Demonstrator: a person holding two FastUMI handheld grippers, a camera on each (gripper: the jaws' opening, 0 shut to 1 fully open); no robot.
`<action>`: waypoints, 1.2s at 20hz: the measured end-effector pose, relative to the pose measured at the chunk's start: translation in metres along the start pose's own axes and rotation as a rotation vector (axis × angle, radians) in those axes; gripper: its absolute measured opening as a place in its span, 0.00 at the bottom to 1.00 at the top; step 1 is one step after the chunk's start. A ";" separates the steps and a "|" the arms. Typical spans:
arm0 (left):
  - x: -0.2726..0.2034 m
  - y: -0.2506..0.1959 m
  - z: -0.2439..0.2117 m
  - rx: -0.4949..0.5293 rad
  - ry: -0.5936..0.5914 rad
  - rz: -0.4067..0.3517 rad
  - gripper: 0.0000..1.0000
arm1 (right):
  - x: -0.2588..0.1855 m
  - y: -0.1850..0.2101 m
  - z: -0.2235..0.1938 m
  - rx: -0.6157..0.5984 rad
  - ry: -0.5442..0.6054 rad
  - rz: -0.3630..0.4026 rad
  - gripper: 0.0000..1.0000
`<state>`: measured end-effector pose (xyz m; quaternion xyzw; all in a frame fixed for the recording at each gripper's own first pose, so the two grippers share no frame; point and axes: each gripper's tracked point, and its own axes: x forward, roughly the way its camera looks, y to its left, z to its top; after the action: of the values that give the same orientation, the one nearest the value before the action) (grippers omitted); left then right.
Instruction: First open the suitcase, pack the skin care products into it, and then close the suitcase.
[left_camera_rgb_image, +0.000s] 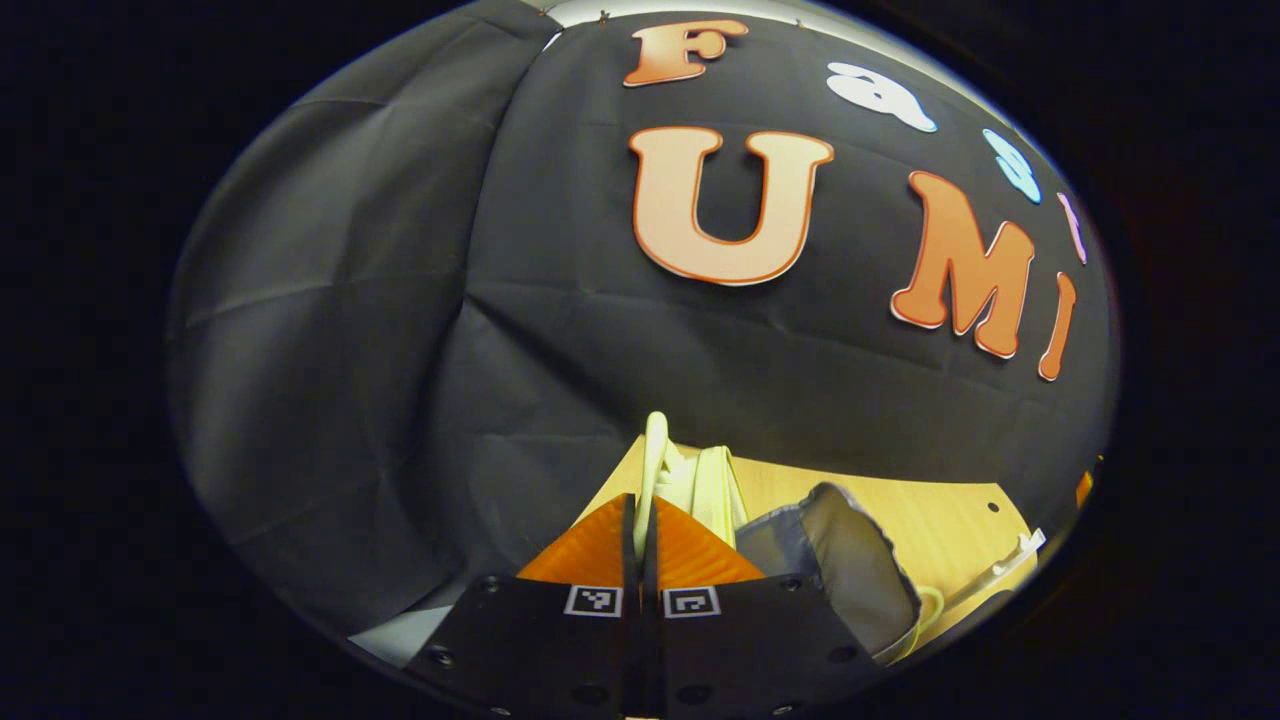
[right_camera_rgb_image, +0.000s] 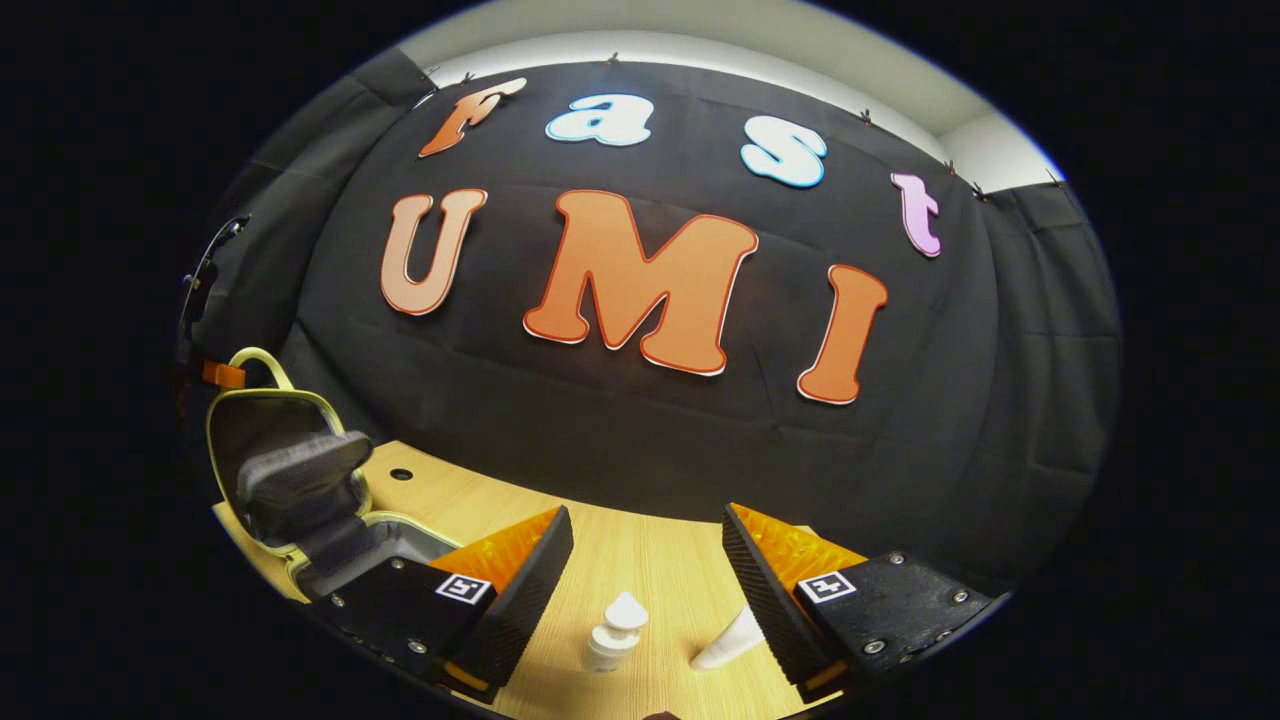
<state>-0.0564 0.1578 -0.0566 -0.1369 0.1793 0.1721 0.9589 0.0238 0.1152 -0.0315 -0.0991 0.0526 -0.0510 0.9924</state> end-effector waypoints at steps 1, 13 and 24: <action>0.000 0.003 -0.003 0.000 0.017 0.002 0.02 | 0.000 0.005 0.000 -0.005 0.003 0.001 0.96; -0.003 0.011 -0.064 -0.225 0.290 0.135 0.03 | 0.003 0.005 -0.006 -0.042 0.061 -0.075 0.96; -0.013 0.030 -0.090 -0.379 0.420 0.334 0.41 | 0.009 0.014 -0.031 -0.051 0.128 -0.053 0.96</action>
<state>-0.1062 0.1520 -0.1384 -0.3144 0.3578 0.3252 0.8169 0.0301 0.1215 -0.0654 -0.1220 0.1144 -0.0820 0.9825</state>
